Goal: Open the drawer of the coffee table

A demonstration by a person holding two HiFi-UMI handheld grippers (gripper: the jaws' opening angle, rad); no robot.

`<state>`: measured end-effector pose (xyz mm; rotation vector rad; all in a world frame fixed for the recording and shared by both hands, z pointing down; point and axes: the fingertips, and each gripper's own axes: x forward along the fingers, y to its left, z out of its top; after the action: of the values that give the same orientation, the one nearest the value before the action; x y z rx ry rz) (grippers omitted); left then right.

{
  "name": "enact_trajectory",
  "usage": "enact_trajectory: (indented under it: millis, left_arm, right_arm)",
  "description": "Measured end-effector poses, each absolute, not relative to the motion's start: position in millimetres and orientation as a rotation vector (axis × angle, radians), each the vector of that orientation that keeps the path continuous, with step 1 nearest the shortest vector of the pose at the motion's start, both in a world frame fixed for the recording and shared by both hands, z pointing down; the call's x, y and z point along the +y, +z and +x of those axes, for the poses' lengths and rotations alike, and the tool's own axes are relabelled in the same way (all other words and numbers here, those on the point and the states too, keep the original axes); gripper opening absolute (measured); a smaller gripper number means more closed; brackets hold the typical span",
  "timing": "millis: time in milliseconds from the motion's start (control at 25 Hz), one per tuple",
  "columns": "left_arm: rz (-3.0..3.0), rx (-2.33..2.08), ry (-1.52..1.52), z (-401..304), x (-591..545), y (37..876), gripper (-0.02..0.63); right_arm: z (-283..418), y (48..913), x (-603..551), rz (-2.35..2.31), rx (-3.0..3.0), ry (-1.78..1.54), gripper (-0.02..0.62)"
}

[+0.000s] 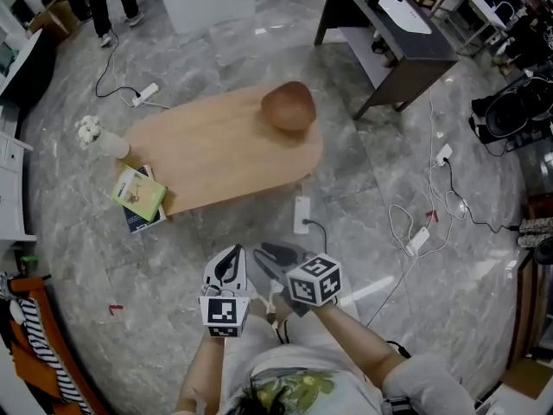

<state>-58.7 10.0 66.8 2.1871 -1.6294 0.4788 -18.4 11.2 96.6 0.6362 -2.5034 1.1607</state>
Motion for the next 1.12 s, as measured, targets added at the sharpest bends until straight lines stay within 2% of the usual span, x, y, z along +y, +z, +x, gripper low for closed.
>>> enact_trajectory:
  millis: [1120]
  left_arm:
    - [2.274, -1.501, 0.426, -88.3, -34.8, 198.3, 0.009]
  right_arm:
    - [-48.3, 222.0, -36.4, 0.882, -2.509, 1.269, 0.084]
